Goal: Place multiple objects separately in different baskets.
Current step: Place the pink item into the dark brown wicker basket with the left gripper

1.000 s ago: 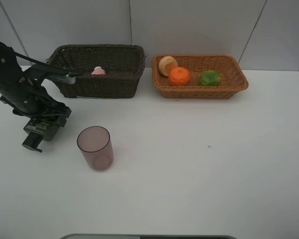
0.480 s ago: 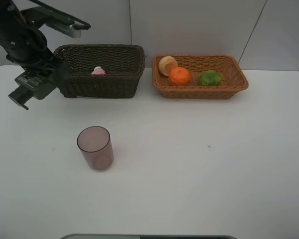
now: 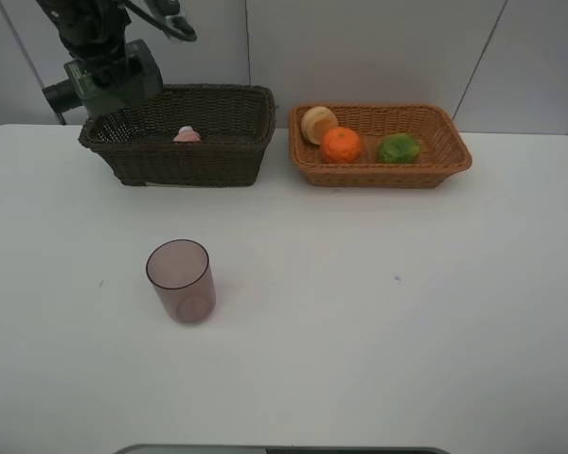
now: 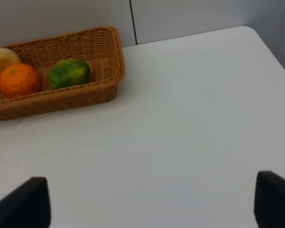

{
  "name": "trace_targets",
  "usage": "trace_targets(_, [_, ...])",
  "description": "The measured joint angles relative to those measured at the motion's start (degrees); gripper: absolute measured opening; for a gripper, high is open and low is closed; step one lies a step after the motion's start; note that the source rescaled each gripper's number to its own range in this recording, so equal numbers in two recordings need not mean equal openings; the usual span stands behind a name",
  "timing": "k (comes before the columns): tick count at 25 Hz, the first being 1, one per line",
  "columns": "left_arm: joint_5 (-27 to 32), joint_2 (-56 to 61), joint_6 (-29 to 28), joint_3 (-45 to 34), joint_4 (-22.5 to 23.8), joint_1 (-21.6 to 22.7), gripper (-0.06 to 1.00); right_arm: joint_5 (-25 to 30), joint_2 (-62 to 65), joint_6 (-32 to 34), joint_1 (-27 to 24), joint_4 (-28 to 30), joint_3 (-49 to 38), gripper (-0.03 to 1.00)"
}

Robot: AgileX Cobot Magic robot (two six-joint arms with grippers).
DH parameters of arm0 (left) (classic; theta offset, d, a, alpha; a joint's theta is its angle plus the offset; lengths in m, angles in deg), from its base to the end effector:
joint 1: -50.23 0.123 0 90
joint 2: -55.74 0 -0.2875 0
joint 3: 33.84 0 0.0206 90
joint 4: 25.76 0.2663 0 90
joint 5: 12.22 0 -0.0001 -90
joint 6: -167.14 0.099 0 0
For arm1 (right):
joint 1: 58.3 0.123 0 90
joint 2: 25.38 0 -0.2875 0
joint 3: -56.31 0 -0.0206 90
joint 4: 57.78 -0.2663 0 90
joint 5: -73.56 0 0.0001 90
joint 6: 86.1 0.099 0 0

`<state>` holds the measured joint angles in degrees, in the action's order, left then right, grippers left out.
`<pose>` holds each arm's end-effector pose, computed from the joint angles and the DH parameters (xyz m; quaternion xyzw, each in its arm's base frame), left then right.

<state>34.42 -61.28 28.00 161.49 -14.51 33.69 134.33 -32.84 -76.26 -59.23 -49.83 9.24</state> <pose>0.4332 -0.1140 0.2624 0.4995 0.8180 0.1422 0.2472 0.0086 -0.0121 0.2899 0.0828 0.8387 -0.0275 0.5376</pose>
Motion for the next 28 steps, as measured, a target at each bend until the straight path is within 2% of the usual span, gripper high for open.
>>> trace_targets(3, [-0.5,-4.0,1.8,4.6,3.6,-0.7,0.81,0.0,0.0,0.0,0.0,0.0,0.0,0.87])
trace_targets(6, [-3.4,-6.8,2.9,7.1,4.3,-1.4,0.81,0.0,0.0,0.0,0.0,0.0,0.0,0.87])
trace_targets(12, [-10.5,-11.3,4.5,7.5,3.7,-2.2,0.81,0.0,0.1,0.0,0.0,0.0,0.0,0.87])
trace_targets(28, [-17.0,-19.5,4.6,7.5,1.6,-2.2,0.81,0.0,0.2,0.0,0.0,0.0,0.0,0.87])
